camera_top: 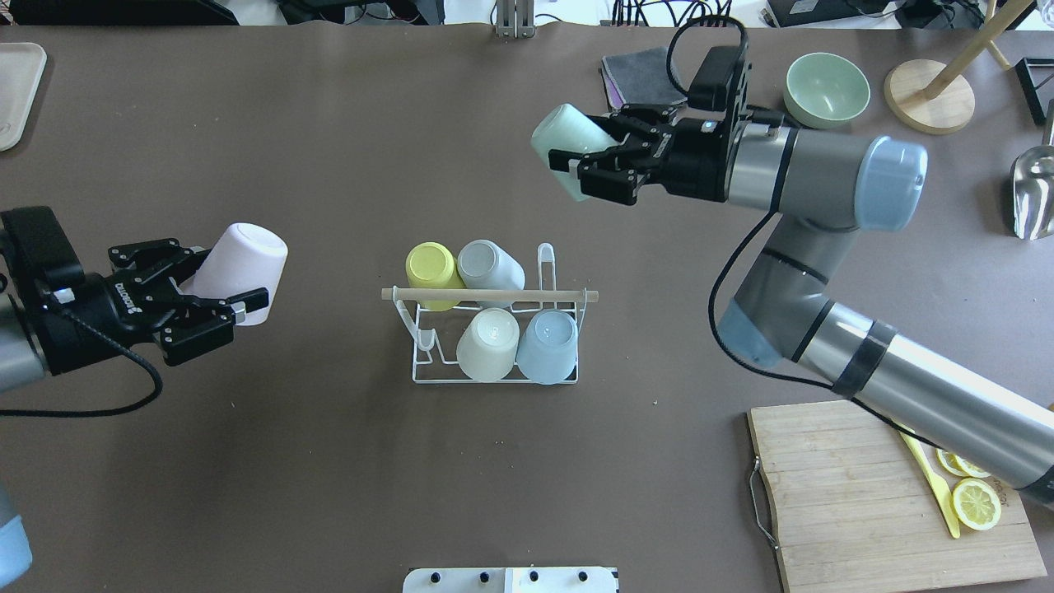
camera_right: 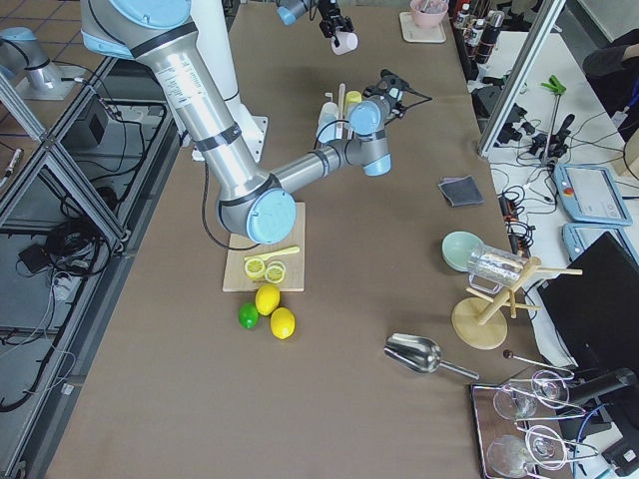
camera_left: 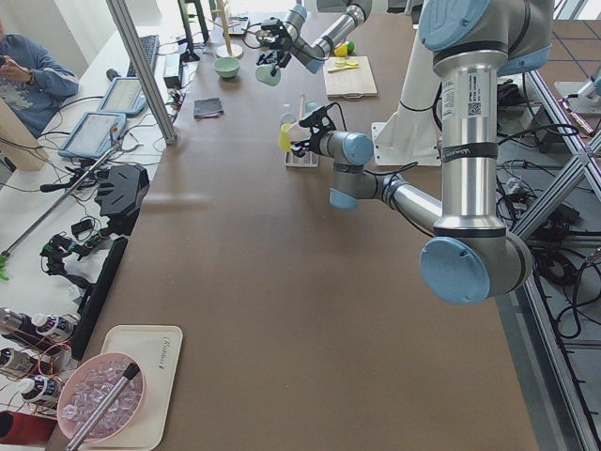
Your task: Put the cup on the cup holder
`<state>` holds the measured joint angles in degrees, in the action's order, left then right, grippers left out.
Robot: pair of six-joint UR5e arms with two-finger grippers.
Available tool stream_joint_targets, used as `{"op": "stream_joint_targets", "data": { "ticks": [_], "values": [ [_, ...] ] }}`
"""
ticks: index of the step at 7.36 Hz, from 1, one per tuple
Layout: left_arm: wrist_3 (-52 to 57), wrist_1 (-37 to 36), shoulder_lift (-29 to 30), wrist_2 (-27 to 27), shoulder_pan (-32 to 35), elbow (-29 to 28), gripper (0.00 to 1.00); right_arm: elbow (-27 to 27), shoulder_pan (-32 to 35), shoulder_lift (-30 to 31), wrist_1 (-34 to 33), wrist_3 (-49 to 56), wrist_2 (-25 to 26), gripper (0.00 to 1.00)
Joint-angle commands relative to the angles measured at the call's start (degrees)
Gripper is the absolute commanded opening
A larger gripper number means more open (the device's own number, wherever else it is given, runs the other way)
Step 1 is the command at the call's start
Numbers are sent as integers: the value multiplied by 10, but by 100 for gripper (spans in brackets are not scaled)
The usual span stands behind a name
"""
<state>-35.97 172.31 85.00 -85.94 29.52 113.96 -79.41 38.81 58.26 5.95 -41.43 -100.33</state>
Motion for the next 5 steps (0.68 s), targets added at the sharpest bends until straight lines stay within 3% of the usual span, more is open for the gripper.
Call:
{"op": "stream_joint_targets", "data": {
  "ticks": [1,2,3,4,5],
  "values": [
    [32,36,28,197,-117,-4,16,9,-76,-15,66,-2,135,0],
    [50,36,58,282,-174,-26,17,59,-84,-23,131,-1,164,0],
    [72,36,98,331,-211,-47,17,113,-87,-39,184,3,164,0],
    [116,36,112,406,-253,-49,17,133,-97,-42,196,5,166,0],
    [150,37,125,432,-265,-50,18,138,-105,-45,196,6,168,0]
  ]
}}
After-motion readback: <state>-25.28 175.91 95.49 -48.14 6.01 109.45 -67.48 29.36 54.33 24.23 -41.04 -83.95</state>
